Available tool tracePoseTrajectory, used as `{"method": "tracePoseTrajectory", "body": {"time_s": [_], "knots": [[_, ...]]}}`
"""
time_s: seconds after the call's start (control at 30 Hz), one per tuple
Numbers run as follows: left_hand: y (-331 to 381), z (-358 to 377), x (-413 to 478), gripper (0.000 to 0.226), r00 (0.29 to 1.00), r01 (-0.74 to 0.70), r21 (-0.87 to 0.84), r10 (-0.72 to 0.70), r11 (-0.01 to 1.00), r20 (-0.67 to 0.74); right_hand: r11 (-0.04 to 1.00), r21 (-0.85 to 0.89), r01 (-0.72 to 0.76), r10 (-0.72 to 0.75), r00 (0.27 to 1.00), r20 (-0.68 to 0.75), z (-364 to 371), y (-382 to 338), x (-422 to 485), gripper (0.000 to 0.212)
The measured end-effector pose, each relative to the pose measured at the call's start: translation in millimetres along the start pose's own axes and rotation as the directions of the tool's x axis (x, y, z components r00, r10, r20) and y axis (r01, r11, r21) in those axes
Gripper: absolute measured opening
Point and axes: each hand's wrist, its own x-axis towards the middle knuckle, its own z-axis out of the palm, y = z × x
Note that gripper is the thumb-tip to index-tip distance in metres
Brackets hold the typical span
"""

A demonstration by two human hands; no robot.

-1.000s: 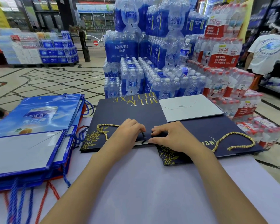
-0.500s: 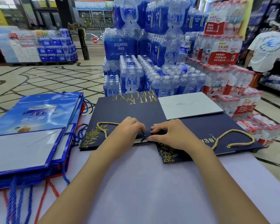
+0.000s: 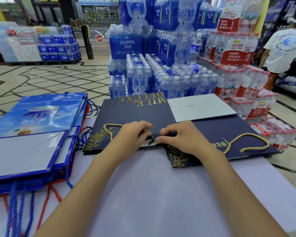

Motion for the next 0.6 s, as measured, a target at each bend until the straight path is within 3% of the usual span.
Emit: {"method": "tracePoseTrajectory", "body": {"time_s": [0.17, 0.27, 0.4, 0.53, 0.6], "knots": [[-1, -3, -2, 0.016, 0.996, -0.085, -0.008, 0.085, 0.996, -0.002, 0.998, -0.031, 0.058, -0.059, 0.998, -0.037, -1, -1, 0, 0.020], [-1, -9, -5, 0.025, 0.991, -0.118, -0.051, 0.120, 0.992, 0.052, 0.991, -0.075, 0.110, -0.117, 0.988, -0.098, -1, -2, 0, 0.022], [-4, -12, -4, 0.034, 0.979, -0.185, 0.042, 0.180, 0.982, 0.097, 0.987, -0.070, 0.146, -0.157, 0.965, -0.211, 3, 0, 2, 0.023], [-5, -9, -4, 0.033, 0.980, -0.199, 0.072, 0.198, 0.977, 0.025, 0.898, -0.334, 0.286, -0.403, 0.838, -0.367, 4, -7, 2, 0.022], [-4, -9, -4, 0.032, 0.980, -0.197, 0.074, 0.198, 0.978, 0.000, 0.860, -0.422, 0.286, -0.456, 0.802, -0.386, 6, -14, 0, 0.020]]}}
